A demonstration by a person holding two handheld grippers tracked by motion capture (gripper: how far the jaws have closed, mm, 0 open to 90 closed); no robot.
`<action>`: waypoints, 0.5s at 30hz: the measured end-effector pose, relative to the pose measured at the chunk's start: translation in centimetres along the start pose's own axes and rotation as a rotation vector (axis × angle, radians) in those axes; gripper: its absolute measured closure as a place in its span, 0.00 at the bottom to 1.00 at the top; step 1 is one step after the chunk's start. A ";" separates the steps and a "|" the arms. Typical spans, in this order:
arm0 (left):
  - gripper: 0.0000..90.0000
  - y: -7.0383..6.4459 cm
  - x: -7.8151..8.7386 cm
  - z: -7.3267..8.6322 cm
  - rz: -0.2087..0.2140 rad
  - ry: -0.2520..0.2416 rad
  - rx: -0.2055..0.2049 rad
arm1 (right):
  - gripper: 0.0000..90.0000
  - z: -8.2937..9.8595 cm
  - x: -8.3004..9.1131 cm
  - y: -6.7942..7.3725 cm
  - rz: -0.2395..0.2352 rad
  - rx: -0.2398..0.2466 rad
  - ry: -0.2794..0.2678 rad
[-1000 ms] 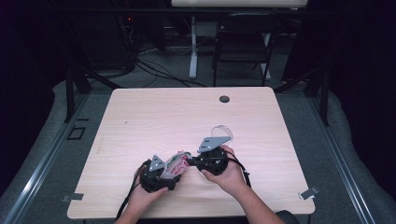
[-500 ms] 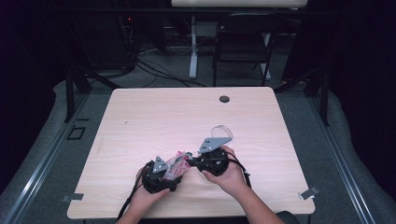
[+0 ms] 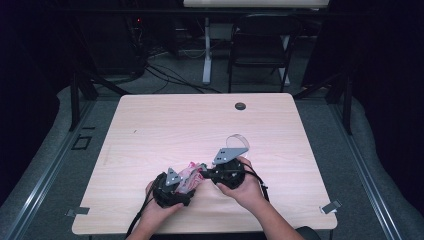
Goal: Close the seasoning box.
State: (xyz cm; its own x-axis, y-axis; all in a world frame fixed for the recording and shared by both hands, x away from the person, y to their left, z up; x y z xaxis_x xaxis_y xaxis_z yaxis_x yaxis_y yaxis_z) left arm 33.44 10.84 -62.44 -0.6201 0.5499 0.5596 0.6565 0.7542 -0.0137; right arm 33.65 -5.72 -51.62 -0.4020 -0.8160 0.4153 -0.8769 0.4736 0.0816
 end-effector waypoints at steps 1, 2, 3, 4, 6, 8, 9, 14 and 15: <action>0.17 0.0 0.0 0.0 -0.003 0.001 0.002 | 1.00 0.0 0.0 0.0 0.000 0.000 0.000; 0.17 0.0 0.0 0.0 -0.001 0.002 0.002 | 1.00 0.0 0.0 0.0 -0.002 -0.001 0.000; 0.17 0.0 0.0 0.0 0.000 0.001 0.001 | 0.99 0.0 0.0 0.0 0.000 0.000 0.000; 0.17 0.0 0.0 0.0 0.000 0.002 0.000 | 0.99 0.0 0.0 0.0 -0.002 0.001 0.001; 0.17 0.0 0.0 0.0 0.001 0.002 0.001 | 0.99 0.0 0.0 0.0 -0.003 0.000 0.001; 0.17 0.0 0.0 0.0 0.001 0.001 0.001 | 0.99 0.0 0.0 0.0 -0.002 -0.002 -0.001; 0.17 0.0 0.0 0.0 0.002 0.000 0.000 | 0.99 0.0 0.0 0.0 -0.004 -0.001 -0.001; 0.21 -0.1 0.0 0.0 0.010 -0.008 -0.008 | 0.99 0.0 -0.1 0.1 -0.002 0.001 0.000; 0.24 -0.1 0.1 0.0 0.016 -0.011 -0.008 | 0.98 0.0 -0.1 0.1 -0.002 0.001 0.000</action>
State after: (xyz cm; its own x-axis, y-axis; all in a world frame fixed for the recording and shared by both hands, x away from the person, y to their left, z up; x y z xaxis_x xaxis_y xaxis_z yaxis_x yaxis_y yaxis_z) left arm 33.33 10.76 -62.36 -0.6144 0.5654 0.5503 0.6696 0.7426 -0.0154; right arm 33.61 -5.66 -51.67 -0.4000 -0.8172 0.4150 -0.8782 0.4713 0.0815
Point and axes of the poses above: each handheld gripper's, and its own axes: x roughly backward along the jaws, z roughly out of its underside, y roughly to its left, the point moved 5 cm from there along -x, roughly forward along the jaws, and after that the axes turned 11 degrees about -y, right-handed, at the moved point
